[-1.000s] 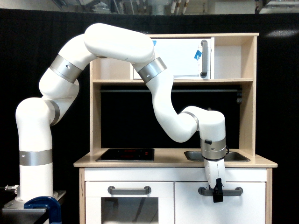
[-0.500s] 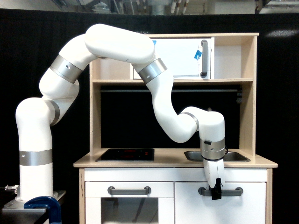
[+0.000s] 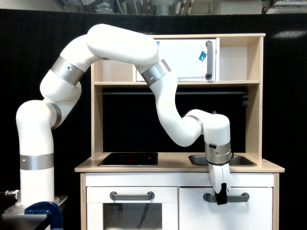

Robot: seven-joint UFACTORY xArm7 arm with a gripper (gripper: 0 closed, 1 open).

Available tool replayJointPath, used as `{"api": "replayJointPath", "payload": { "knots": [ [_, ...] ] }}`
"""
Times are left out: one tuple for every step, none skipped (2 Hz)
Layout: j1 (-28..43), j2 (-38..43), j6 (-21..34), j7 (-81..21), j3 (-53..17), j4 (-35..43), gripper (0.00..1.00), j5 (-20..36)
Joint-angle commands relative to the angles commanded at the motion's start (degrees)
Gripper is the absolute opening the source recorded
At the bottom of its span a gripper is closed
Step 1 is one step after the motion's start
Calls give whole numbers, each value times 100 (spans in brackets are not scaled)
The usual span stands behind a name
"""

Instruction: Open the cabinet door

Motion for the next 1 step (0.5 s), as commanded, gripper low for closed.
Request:
{"api": "replayJointPath", "payload": {
  "knots": [
    [-184,-95,134,-33,8,-14,0,-112]
  ]
}}
